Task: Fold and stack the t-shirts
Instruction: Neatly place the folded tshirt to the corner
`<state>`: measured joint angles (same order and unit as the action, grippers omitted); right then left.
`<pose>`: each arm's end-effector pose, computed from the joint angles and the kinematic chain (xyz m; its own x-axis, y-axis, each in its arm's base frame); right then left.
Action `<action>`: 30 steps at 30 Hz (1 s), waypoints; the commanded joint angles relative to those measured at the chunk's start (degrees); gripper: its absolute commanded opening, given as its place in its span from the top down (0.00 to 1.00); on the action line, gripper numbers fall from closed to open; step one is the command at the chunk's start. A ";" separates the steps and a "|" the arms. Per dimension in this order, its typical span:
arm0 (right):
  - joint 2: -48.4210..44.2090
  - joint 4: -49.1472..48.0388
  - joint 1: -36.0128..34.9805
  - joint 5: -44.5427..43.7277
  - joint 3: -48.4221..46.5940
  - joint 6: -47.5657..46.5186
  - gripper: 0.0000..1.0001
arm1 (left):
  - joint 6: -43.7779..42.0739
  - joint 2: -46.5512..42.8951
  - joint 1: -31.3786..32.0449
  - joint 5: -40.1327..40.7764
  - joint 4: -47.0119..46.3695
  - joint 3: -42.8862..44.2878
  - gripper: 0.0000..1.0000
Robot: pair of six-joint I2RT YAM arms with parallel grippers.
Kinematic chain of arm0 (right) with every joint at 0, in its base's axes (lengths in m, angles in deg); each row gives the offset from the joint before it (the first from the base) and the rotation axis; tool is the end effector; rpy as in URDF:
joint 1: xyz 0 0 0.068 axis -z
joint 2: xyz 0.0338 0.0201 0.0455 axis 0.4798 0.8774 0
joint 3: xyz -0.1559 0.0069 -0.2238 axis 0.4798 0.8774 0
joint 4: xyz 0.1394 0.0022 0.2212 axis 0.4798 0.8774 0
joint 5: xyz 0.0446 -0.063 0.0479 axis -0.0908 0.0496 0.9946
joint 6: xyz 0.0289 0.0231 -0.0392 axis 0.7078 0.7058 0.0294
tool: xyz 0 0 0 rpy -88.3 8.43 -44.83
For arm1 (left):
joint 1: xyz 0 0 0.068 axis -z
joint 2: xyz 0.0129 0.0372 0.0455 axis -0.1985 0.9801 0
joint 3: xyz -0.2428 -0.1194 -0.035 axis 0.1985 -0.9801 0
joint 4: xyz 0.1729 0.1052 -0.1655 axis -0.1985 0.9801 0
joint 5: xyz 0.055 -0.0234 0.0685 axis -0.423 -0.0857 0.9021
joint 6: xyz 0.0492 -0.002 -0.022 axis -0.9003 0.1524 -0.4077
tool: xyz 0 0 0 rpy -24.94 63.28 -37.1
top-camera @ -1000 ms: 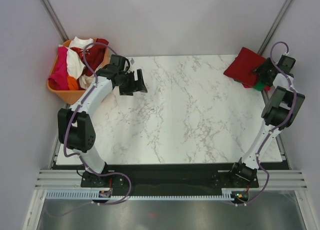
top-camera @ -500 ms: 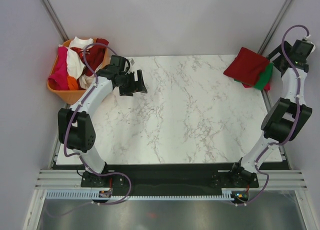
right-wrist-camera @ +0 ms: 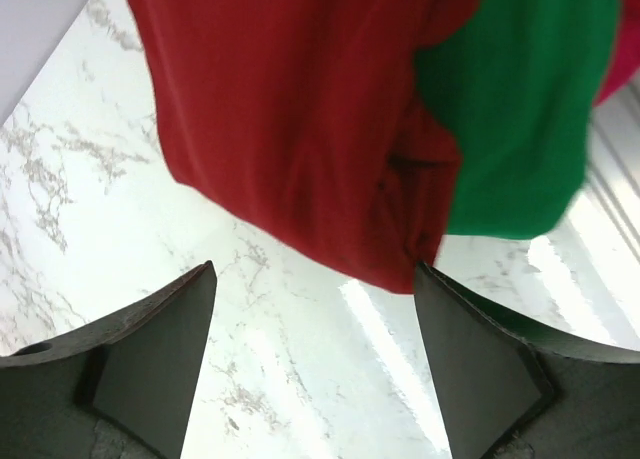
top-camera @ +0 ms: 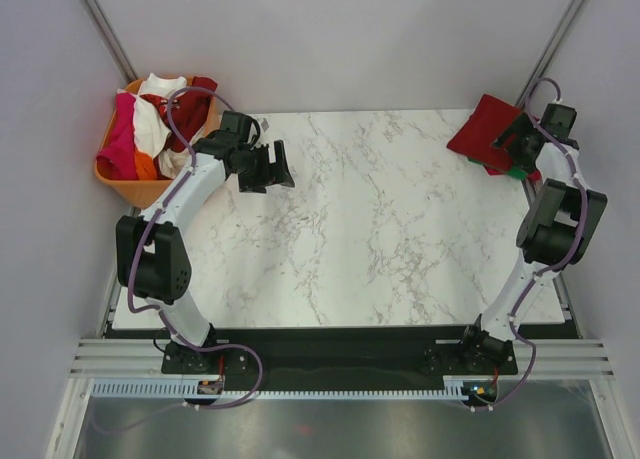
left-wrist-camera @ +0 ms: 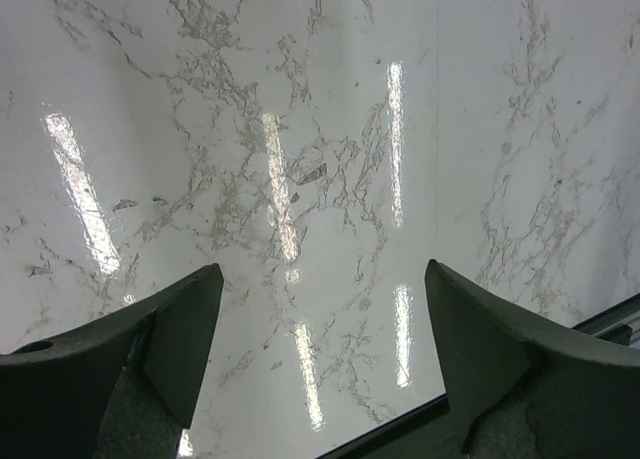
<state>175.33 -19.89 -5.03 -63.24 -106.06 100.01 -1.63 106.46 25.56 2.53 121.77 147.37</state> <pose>0.4334 -0.1828 0.2379 -0.4619 0.6415 -0.6125 0.5095 0.7571 0.4088 0.3607 -0.1012 0.2851 -0.8818 -0.1044 -0.4599 0.1064 0.9060 -0.4098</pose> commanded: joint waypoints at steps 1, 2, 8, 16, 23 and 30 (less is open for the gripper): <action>0.65 -1.10 -0.79 2.22 -1.50 -0.94 0.13 | 0.86 -1.99 0.13 -0.43 -1.35 -0.27 0.11; 1.00 -1.10 -0.70 2.13 -1.77 -1.02 0.14 | 0.86 -1.99 0.13 -0.43 -1.35 -0.26 0.11; 3.11 1.52 -0.79 -0.40 -2.47 -0.67 0.18 | 0.86 -2.43 0.13 -0.43 -1.35 -0.18 0.11; -1.36 2.58 -1.66 -3.67 -0.19 -1.99 0.18 | 0.86 -2.43 0.13 -0.43 -1.35 -0.09 0.11; 0.91 2.94 -2.19 -3.40 -0.63 -2.08 0.35 | 0.86 -2.34 0.22 -0.43 -1.35 -0.18 0.11; 3.11 3.55 -2.46 -6.30 -2.12 -2.52 0.62 | 0.86 -2.17 0.13 -0.43 -1.35 -0.26 0.11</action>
<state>177.19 -16.57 -7.20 -67.81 -106.11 97.72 -1.63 106.44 25.56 2.53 121.77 147.31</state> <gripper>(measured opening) 0.435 0.895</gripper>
